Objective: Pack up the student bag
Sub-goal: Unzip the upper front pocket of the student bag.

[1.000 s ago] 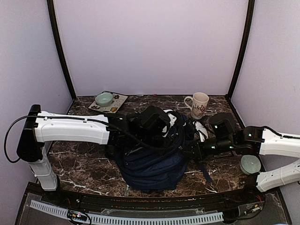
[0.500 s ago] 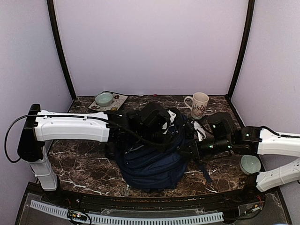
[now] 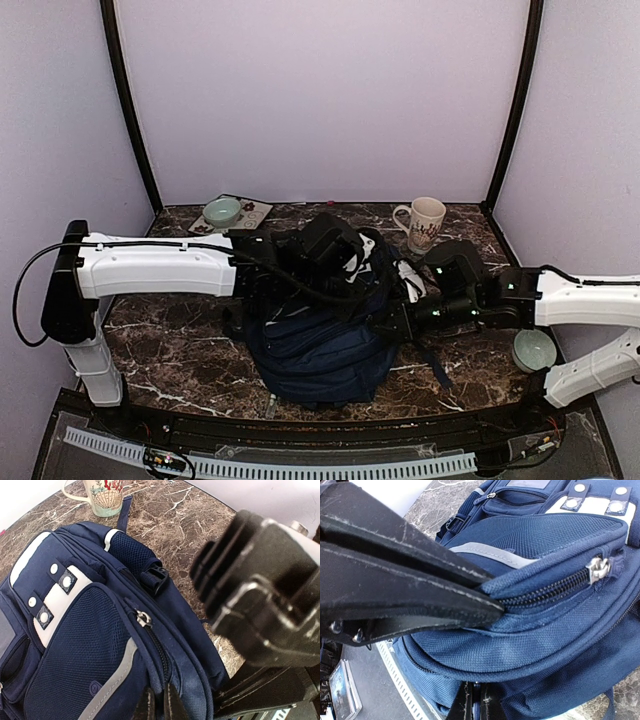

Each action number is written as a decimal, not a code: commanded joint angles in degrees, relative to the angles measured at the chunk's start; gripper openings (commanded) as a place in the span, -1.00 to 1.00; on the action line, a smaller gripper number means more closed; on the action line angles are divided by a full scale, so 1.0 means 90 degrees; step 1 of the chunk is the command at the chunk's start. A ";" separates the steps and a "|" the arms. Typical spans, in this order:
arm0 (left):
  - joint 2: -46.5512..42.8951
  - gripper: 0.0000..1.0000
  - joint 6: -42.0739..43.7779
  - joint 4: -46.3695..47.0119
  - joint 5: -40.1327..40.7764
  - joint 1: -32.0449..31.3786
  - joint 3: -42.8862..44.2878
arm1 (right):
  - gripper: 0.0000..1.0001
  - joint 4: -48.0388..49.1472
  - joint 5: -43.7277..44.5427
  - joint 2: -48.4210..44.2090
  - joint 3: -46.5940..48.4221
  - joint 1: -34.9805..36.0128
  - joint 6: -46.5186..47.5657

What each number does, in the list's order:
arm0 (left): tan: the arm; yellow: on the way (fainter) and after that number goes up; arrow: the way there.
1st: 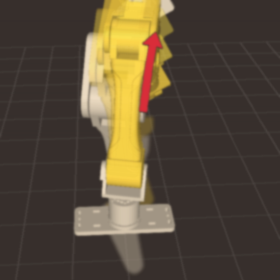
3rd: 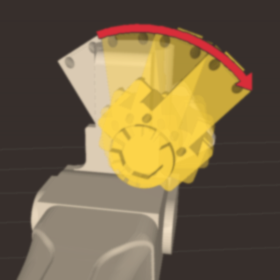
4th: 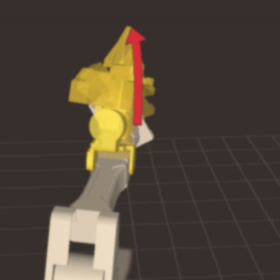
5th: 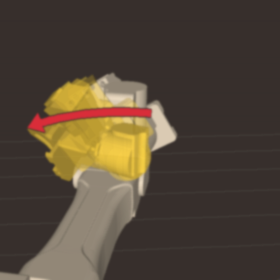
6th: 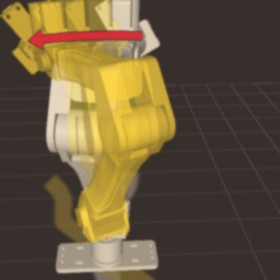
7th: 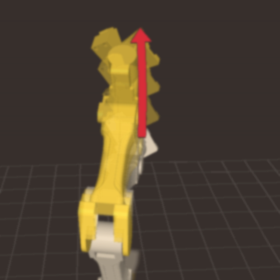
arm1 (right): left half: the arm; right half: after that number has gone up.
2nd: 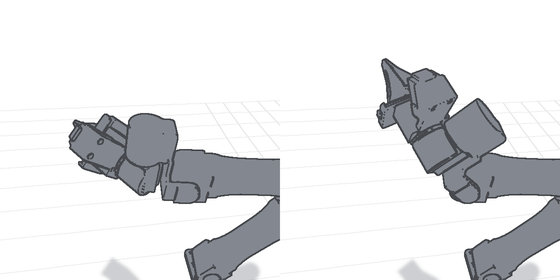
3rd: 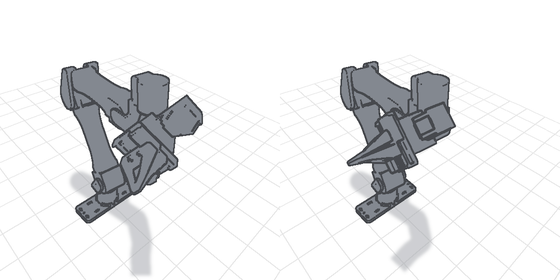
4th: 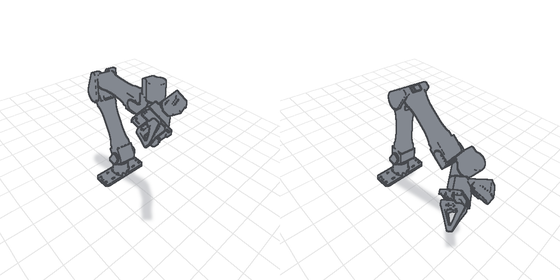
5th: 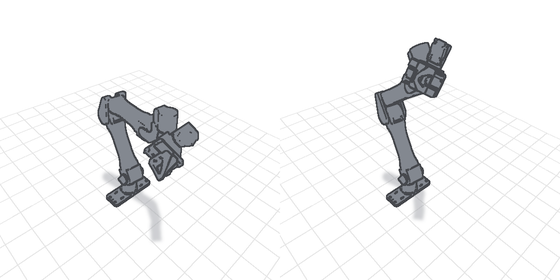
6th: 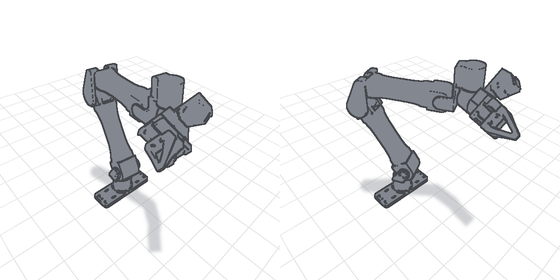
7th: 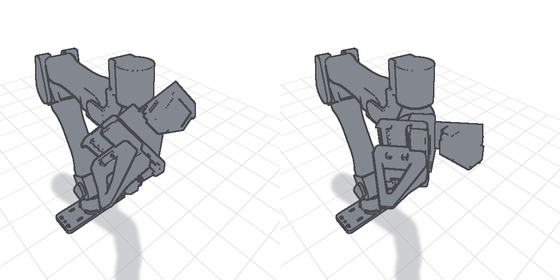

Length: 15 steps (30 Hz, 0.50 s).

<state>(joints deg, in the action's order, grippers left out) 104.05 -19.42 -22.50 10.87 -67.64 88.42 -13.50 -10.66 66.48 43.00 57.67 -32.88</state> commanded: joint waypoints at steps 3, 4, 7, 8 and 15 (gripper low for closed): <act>-0.0144 -1.00 -0.0178 0.0944 0.0081 0.0074 0.0294 | -1.00 0.0750 -0.0400 0.0241 0.0282 0.0213 0.0129; -0.0153 -1.00 -0.0170 0.0906 0.0126 0.0074 0.0293 | -0.98 0.0727 -0.0370 0.0264 0.0315 0.0212 0.0155; -0.0223 -1.00 -0.0140 0.0822 0.0229 0.0074 0.0204 | -0.71 0.0701 -0.0338 0.0270 0.0375 0.0213 0.0184; -0.0273 -1.00 -0.0142 0.0826 0.0243 0.0074 0.0132 | -0.55 0.0691 -0.0343 0.0264 0.0387 0.0210 0.0184; -0.0810 -1.00 -0.0174 0.0945 0.0397 0.0074 -0.0612 | 0.49 -0.0016 -0.0465 0.0109 0.0684 0.0204 0.0380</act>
<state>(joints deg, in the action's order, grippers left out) 102.98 -19.86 -19.33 12.03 -67.35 85.69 -13.37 -13.08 68.51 46.04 59.07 -31.20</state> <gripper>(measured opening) 0.051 0.698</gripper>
